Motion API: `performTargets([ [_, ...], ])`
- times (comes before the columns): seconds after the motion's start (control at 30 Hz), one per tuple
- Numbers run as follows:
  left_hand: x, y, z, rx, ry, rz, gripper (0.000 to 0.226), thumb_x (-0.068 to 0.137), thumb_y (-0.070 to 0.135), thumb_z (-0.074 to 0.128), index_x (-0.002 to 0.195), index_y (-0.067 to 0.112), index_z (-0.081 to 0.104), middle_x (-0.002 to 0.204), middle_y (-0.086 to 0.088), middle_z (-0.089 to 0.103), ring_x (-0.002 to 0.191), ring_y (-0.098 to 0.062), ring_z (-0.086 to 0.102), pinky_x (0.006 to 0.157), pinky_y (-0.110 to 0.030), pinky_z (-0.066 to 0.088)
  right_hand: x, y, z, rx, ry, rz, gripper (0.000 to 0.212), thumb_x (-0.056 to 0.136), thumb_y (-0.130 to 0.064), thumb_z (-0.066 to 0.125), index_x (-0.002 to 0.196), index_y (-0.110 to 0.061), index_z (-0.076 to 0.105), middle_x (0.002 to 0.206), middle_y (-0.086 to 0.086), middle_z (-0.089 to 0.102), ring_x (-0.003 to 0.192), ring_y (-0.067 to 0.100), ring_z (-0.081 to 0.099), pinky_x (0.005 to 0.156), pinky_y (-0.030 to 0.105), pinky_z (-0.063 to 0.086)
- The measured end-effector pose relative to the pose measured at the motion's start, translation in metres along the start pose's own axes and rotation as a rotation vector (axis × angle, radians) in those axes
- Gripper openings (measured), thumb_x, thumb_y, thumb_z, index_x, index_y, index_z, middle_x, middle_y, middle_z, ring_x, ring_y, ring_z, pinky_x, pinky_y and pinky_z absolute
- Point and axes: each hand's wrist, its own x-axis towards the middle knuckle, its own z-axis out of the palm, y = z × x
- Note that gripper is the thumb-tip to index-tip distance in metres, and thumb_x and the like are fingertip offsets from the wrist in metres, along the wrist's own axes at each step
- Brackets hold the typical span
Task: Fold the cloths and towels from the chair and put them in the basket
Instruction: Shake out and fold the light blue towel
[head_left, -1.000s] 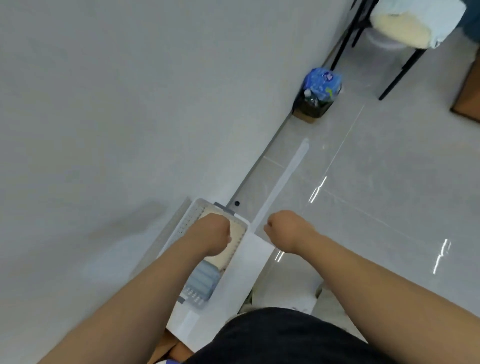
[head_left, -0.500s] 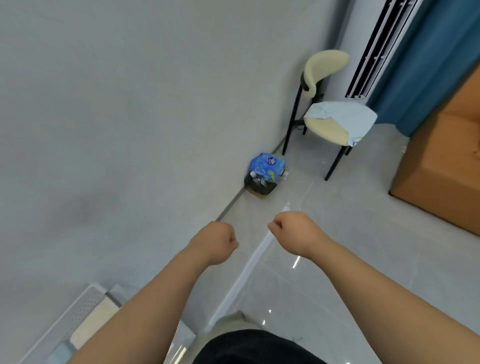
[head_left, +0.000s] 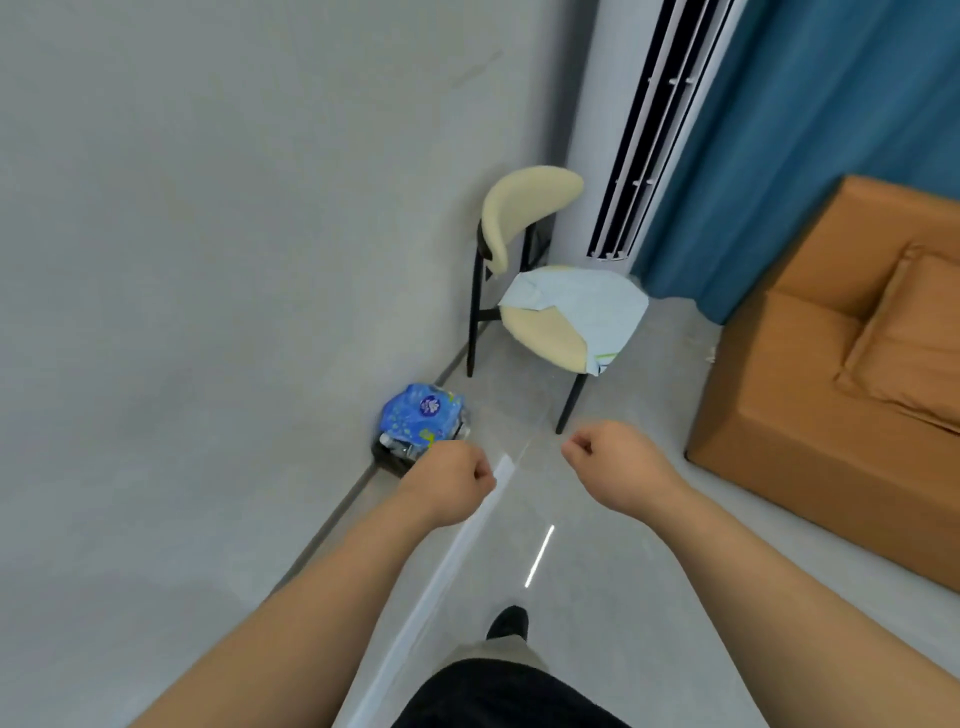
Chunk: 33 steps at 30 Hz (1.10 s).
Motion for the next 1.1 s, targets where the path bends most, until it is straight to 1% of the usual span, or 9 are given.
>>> performTargets([
  [0.17,0.134,0.072,-0.011,0.025,-0.090,0.039,0.017,0.089,0.026,0.059,0.090,0.015,0.071,0.091,-0.001,0.072,0.086,-0.018,0.066,0.076,-0.031,0.054,0.087,0.063,-0.070,-0.008,-0.001,0.059,0.031,0.100,-0.032,0.047,0.081,-0.013,0.064,0.078,0.002,0.065,0.074,0.020,0.060,0.067,0.032,0.048],
  [0.3,0.223,0.125,-0.012,0.009,-0.130,0.038,0.018,0.090,0.024,0.058,0.091,0.012,0.072,0.092,-0.003,0.072,0.087,-0.019,0.065,0.077,-0.030,0.053,0.150,0.110,-0.114,0.015,-0.005,0.079,0.028,0.099,-0.030,0.048,0.086,-0.014,0.067,0.083,0.004,0.068,0.080,0.021,0.062,0.072,0.032,0.051],
  [0.4,0.284,0.154,-0.004,-0.033,-0.129,-0.009,0.016,0.090,0.023,0.058,0.092,0.012,0.071,0.093,0.000,0.071,0.088,-0.017,0.064,0.077,-0.029,0.052,0.209,0.150,-0.139,0.009,-0.028,0.055,0.028,0.098,-0.029,0.048,0.090,-0.010,0.068,0.084,0.005,0.069,0.081,0.023,0.063,0.075,0.036,0.054],
  [0.53,0.355,0.187,0.008,-0.112,-0.075,-0.130,0.016,0.088,0.020,0.058,0.090,0.009,0.070,0.089,-0.003,0.072,0.085,-0.018,0.068,0.081,-0.035,0.056,0.298,0.204,-0.175,0.020,-0.054,-0.011,0.025,0.097,-0.029,0.050,0.084,-0.014,0.064,0.080,0.000,0.066,0.077,0.021,0.062,0.070,0.035,0.054],
  [0.63,0.390,0.216,0.007,-0.199,0.003,-0.266,0.017,0.089,0.022,0.058,0.090,0.010,0.069,0.088,-0.002,0.072,0.085,-0.017,0.069,0.081,-0.037,0.057,0.353,0.233,-0.209,-0.031,-0.131,-0.097,0.021,0.096,-0.027,0.051,0.078,-0.020,0.060,0.078,-0.007,0.062,0.078,0.017,0.061,0.062,0.029,0.044],
  [0.73,0.421,0.243,0.004,-0.268,0.060,-0.365,0.015,0.088,0.020,0.058,0.090,0.010,0.069,0.086,0.000,0.073,0.084,-0.016,0.070,0.079,-0.036,0.058,0.405,0.249,-0.244,-0.076,-0.197,-0.195,0.019,0.095,-0.023,0.052,0.084,-0.015,0.065,0.085,-0.003,0.066,0.083,0.020,0.062,0.067,0.031,0.048],
  [0.87,0.460,0.266,-0.003,-0.351,0.125,-0.479,0.014,0.088,0.018,0.059,0.091,0.009,0.070,0.082,0.002,0.073,0.080,-0.014,0.071,0.080,-0.035,0.058,0.473,0.252,-0.274,-0.105,-0.260,-0.309,0.019,0.094,-0.019,0.052,0.083,-0.011,0.065,0.084,0.001,0.067,0.081,0.019,0.060,0.069,0.029,0.048],
  [1.03,0.517,0.260,-0.009,-0.483,0.189,-0.620,0.012,0.088,0.012,0.059,0.090,0.006,0.070,0.079,0.002,0.072,0.074,-0.011,0.072,0.072,-0.029,0.057,0.554,0.248,-0.296,-0.176,-0.345,-0.412,0.020,0.095,-0.021,0.051,0.078,-0.021,0.061,0.085,-0.005,0.066,0.084,0.019,0.061,0.077,0.036,0.055],
  [1.1,0.547,0.252,-0.009,-0.565,0.206,-0.660,0.009,0.088,0.011,0.061,0.090,0.007,0.069,0.081,0.001,0.072,0.074,-0.013,0.073,0.075,-0.033,0.060,0.588,0.248,-0.306,-0.216,-0.345,-0.427,0.019,0.094,-0.018,0.049,0.085,-0.015,0.066,0.087,-0.001,0.068,0.085,0.021,0.062,0.077,0.036,0.054],
])
